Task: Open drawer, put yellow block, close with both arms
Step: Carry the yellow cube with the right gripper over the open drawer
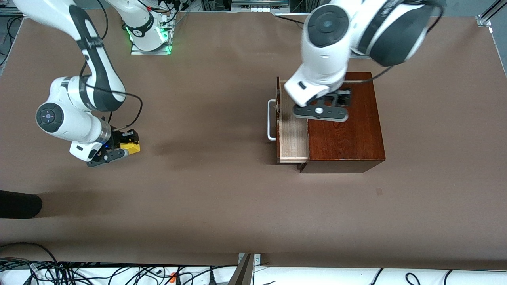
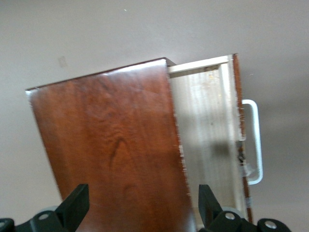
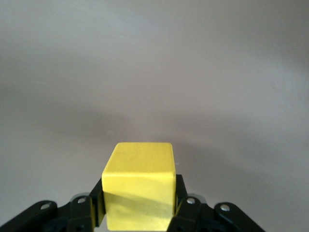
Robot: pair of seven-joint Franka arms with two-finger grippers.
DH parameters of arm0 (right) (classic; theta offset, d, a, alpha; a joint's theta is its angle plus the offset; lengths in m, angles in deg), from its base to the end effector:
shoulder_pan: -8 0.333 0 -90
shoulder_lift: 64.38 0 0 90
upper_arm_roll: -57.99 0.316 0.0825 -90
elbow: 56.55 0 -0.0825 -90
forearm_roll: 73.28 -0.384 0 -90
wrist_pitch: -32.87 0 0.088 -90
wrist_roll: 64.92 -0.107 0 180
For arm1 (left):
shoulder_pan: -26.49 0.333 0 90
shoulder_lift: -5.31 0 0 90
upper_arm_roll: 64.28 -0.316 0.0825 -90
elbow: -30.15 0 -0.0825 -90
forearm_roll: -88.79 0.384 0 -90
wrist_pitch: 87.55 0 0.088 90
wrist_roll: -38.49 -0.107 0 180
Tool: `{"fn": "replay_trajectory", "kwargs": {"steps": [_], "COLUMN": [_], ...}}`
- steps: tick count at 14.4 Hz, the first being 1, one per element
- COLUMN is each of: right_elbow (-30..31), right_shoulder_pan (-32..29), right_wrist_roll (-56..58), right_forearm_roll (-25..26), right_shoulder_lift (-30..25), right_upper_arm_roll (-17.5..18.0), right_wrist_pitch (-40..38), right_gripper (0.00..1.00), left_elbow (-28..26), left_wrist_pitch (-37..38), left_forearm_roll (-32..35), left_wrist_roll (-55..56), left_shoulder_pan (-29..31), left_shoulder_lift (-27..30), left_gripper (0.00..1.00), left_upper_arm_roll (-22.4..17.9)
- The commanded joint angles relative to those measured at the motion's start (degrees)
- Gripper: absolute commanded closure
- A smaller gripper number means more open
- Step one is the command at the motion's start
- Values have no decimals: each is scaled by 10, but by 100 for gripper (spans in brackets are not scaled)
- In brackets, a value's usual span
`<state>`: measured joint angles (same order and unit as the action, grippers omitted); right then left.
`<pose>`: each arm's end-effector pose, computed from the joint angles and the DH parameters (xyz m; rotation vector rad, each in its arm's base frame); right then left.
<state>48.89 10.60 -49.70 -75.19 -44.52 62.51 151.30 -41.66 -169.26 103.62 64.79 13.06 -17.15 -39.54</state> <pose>0.6160 0.0758 0.3315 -3.0207 -0.5641 0.1766 0.5546 -0.3302 0.5411 -2.9447 0.2650 0.1584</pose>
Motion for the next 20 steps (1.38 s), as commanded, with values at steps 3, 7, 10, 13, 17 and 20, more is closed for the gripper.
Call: {"fn": "replay_trajectory", "kwargs": {"steps": [3, 7, 10, 13, 17, 20], "right_elbow": [-133, -182, -270, -363, -423, -443], "right_shoulder_pan": [117, 232, 299, 372, 423, 458], "right_wrist_roll": [-5, -12, -4, 10, 46, 57], "right_forearm_roll": [-1, 7, 20, 61, 67, 67], "right_shoulder_lift": [11, 32, 76, 126, 162, 193], "right_upper_arm_roll": [6, 6, 6, 6, 6, 4], "right_wrist_pitch": [-109, -100, -102, -107, -99, -67], "right_gripper": [85, 84, 82, 82, 84, 84], "left_elbow": [-9, -32, -88, -161, -281, -278], "left_wrist_pitch": [34, 64, 46, -25, -143, -143], "left_forearm_roll": [-30, -130, -134, -128, -127, -127], "left_wrist_roll": [-99, -173, -233, -241, -242, -245], "left_shoulder_pan": [81, 146, 101, 84, 76, 90], "left_shoulder_lift": [50, 89, 130, 171, 237, 233], "left_gripper": [0, 0, 0, 0, 0, 0], "left_upper_arm_roll": [0, -51, -161, -210, -244, -243]}}
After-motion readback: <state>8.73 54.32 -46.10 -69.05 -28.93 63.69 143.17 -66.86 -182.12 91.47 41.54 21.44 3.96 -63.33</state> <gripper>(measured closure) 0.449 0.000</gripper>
